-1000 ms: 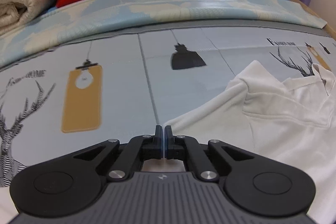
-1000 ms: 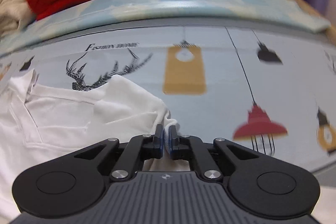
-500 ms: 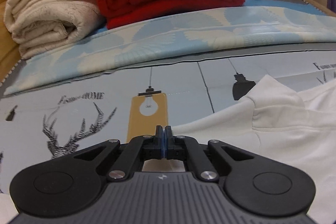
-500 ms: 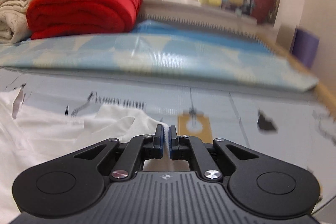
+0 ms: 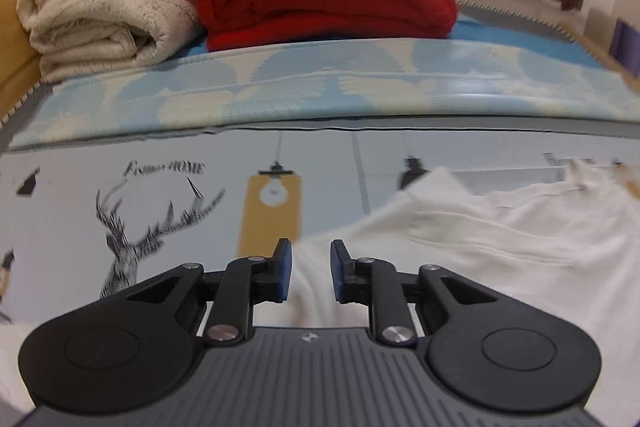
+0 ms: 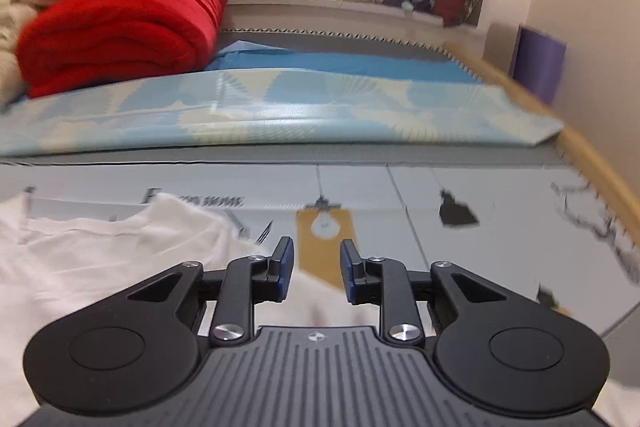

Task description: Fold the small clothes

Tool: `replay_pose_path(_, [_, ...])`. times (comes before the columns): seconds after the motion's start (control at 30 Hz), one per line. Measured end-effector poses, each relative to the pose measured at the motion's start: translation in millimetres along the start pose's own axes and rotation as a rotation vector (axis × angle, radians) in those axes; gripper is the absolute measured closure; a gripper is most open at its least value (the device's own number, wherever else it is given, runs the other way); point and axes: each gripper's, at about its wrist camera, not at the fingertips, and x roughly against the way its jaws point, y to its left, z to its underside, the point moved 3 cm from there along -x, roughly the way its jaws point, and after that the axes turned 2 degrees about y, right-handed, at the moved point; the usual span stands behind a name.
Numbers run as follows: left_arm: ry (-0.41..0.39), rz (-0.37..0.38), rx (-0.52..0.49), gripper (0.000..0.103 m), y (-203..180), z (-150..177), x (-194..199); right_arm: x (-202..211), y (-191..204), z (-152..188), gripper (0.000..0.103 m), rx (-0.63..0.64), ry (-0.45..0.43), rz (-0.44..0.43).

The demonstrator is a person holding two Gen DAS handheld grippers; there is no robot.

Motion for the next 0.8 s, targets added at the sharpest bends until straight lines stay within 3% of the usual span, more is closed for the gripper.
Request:
replay_pose_path(0.07, [0.029,0.025,0.011,0.079,-5.5,8.6,19.8,21.5,-8.4,11.9,0.063,-0.046,0.029,-0.027])
replay_pose_path(0.23, [0.114,0.088,0.037,0.079,-18.0,47.4,73.9,78.1,-16.2,50.8,0.063,-0.117,0.094,-0.070])
replay_pose_path(0.47, [0.256,0.190,0.142,0.079,-24.0,150.7,137.3,153.7,-18.0,120.1,0.068,-0.182,0.201,-0.094])
replay_pose_path(0.67, [0.370,0.211,0.231,0.079,-16.0,249.3,139.3,195.6,-18.2,183.2,0.068,-0.220,0.284,-0.092])
replay_pose_path(0.8, [0.411,0.191,0.289,0.077,-5.1,276.5,136.9,200.5,-15.8,221.1,0.067,-0.235,0.335,-0.036])
